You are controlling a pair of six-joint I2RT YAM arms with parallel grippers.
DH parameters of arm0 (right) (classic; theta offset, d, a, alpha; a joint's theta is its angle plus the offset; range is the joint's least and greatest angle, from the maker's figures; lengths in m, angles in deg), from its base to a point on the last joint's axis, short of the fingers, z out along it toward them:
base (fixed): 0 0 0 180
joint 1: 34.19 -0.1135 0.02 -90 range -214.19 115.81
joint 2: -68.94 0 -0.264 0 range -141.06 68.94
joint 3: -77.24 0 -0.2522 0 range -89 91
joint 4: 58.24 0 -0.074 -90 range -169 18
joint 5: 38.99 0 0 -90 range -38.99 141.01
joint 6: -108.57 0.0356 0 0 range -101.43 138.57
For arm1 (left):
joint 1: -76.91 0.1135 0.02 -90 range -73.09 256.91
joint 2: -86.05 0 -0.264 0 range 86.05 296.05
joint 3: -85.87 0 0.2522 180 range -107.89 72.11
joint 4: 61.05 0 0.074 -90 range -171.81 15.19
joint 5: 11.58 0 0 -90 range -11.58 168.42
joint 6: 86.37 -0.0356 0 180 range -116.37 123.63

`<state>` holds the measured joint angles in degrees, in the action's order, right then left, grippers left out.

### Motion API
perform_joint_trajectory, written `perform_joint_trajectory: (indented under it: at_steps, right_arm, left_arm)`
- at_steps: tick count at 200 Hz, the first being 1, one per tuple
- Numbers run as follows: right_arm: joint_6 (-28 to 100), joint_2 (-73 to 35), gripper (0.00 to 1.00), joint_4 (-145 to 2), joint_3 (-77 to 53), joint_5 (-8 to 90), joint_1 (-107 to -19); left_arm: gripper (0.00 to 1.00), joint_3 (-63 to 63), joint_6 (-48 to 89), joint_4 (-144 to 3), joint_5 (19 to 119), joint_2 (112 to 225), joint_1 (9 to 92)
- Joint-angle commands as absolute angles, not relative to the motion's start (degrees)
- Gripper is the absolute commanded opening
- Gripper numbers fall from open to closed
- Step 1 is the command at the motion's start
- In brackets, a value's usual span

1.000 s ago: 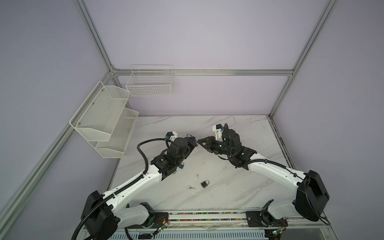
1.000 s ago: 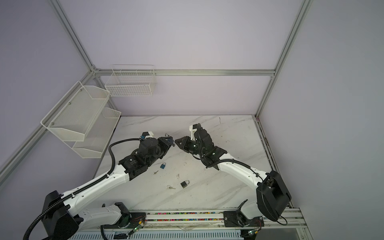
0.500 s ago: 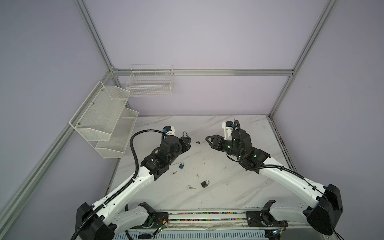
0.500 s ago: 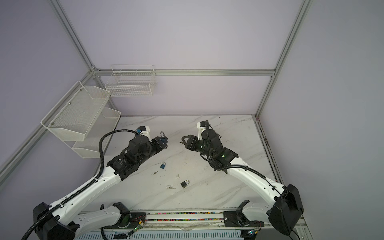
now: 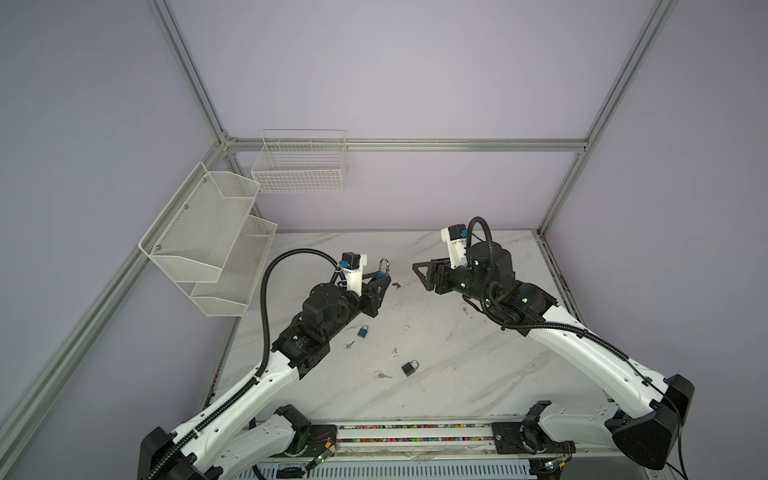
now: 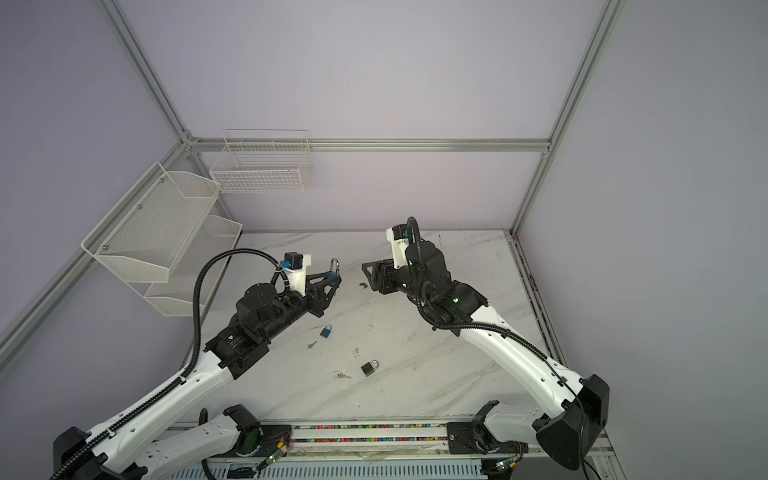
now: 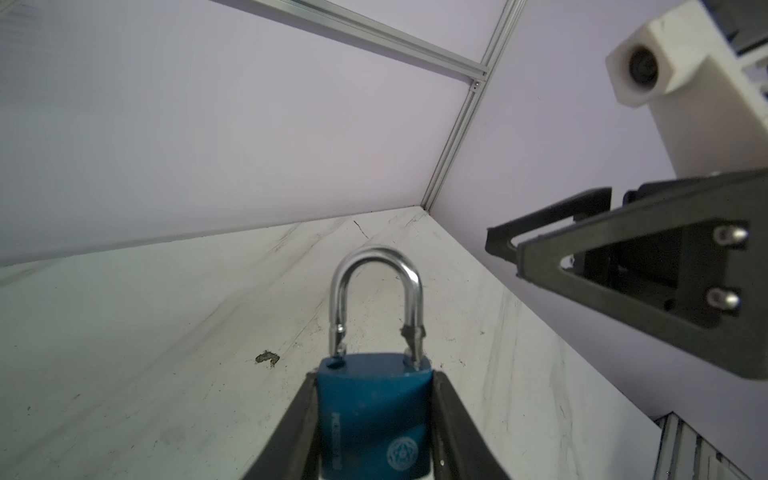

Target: Unlock with the key

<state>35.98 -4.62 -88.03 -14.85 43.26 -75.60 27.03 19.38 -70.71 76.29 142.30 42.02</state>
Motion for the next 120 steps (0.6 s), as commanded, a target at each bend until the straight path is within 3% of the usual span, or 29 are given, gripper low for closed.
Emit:
perform_joint_trajectory:
  at_steps: [1, 120]
  right_arm:
    - [28.0, -6.2, 0.68, -96.9, -10.7, 42.8, -75.6]
    - [27.8, -17.7, 0.69, -110.0, 5.6, 51.4, -80.8]
  left_arm:
    - [0.0, 30.8, 8.6, -59.0, 73.0, 142.9, 42.3]
    - [0.0, 40.7, 4.7, -40.3, 73.4, 147.9, 42.2]
